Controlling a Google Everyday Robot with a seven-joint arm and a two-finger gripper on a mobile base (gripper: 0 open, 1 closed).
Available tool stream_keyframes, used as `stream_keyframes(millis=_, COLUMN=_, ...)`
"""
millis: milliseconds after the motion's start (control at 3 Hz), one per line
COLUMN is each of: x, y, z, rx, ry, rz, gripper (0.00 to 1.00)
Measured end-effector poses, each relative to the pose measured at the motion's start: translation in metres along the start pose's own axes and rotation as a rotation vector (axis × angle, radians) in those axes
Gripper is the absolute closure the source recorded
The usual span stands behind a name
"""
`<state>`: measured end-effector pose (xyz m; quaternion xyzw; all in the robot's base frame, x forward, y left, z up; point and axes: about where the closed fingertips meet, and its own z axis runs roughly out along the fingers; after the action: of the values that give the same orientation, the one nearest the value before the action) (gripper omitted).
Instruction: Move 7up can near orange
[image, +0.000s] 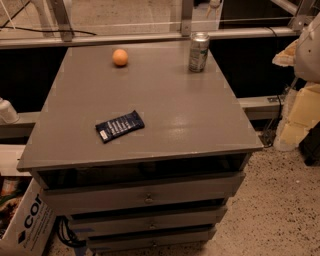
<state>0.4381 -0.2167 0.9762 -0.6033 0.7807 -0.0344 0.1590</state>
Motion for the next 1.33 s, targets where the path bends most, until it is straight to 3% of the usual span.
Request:
stream_keyframes(millis=667, x=-0.001, y=-0.001, z=0.003, rx=0.011, ry=-0.024, rz=-0.005, gripper=0.0)
stream_keyframes(millis=1333, x=-0.013, y=-0.038, z=0.045, rx=0.032, ry=-0.14, rz=0.081, gripper=0.0)
